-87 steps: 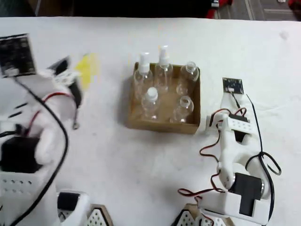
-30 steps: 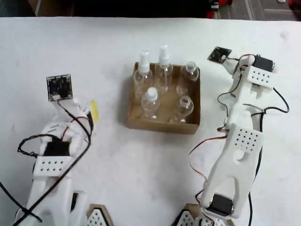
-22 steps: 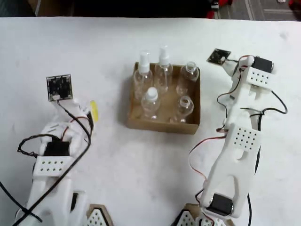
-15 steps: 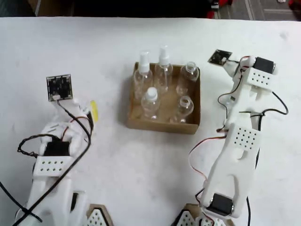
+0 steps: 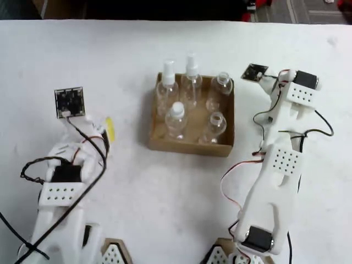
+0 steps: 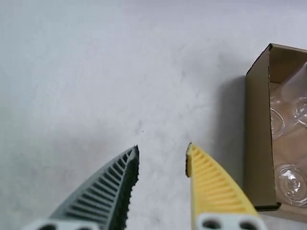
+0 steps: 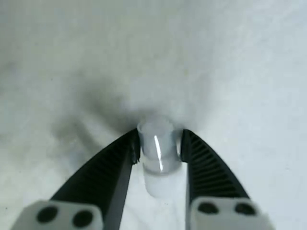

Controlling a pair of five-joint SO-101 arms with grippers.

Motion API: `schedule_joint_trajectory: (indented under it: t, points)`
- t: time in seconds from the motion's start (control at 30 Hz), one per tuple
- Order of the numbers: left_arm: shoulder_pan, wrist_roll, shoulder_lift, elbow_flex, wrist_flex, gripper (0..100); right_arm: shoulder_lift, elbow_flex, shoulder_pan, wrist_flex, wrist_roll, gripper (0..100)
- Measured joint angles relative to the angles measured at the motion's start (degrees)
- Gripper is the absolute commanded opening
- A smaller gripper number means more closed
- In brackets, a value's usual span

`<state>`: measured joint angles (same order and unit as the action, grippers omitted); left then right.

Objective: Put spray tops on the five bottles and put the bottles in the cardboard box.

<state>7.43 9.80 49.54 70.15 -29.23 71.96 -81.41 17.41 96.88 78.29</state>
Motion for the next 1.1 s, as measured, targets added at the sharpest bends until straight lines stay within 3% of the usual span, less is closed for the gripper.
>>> schedule_joint_trajectory:
  t: [0.3, 0.5, 0.67, 0.9, 1.1]
  points:
    - [0.0, 0.0, 0.0, 0.0, 0.0, 15, -0.44, -2.46, 0.0, 0.09, -0.09, 1.9]
    - [0.0, 0.0, 0.0, 0.0, 0.0, 15, -8.7, -8.09, 0.88, 0.18, -8.0, 1.9]
    - [0.0, 0.0, 0.0, 0.0, 0.0, 15, -16.7, -9.41, 0.35, 0.44, -19.34, 1.9]
    - [0.0, 0.0, 0.0, 0.0, 0.0, 15, -27.69, -9.41, -1.58, 0.44, -45.01, 1.9]
    - [0.0, 0.0, 0.0, 0.0, 0.0, 15, -36.66, -9.41, -1.49, 0.53, -49.41, 1.7]
